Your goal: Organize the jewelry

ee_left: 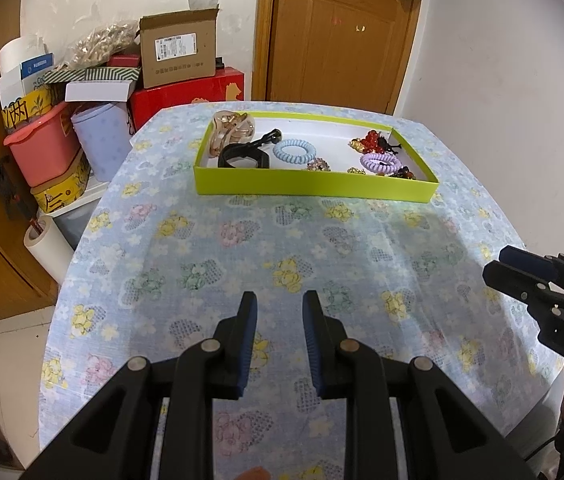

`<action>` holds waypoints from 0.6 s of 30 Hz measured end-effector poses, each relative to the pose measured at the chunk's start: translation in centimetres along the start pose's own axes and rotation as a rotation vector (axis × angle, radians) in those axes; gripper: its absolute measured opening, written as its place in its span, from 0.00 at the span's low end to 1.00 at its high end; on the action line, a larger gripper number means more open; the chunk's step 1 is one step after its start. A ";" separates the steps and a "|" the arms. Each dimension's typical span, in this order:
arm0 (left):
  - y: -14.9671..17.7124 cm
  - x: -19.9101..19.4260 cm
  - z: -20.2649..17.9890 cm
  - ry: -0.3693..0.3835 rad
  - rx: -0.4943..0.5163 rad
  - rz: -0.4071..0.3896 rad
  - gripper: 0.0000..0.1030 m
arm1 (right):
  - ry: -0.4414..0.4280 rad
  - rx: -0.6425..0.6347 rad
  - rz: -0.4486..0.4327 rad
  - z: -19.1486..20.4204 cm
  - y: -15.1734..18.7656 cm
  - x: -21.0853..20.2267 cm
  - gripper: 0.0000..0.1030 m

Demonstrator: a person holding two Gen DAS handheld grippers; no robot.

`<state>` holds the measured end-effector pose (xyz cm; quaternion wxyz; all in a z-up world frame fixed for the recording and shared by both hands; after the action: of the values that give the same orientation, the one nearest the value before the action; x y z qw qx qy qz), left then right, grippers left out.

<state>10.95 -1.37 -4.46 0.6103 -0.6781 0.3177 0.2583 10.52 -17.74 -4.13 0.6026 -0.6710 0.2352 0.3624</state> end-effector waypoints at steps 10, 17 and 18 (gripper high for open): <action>0.0 -0.2 0.5 -0.015 -0.015 -0.002 0.24 | -0.001 -0.001 0.001 0.0 0.0 -0.1 0.37; 0.1 0.0 0.4 -0.012 -0.011 0.004 0.24 | -0.002 -0.002 0.002 0.1 0.0 -0.1 0.37; 0.1 0.0 0.4 -0.013 -0.011 0.005 0.24 | -0.002 -0.002 0.002 0.1 0.0 -0.2 0.37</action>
<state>10.90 -1.00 -4.52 0.6082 -0.6789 0.3138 0.2659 10.42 -17.65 -4.01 0.6019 -0.6709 0.2350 0.3638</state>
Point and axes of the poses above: each gripper's, at about its wrist camera, not at the fingertips, and x roughly the way its jaws point, z to its left, y to its underside, the point moved 7 cm from there along x, roughly the way its jaws point, and after that the axes turned 3 degrees about y, right-handed, at the moved point
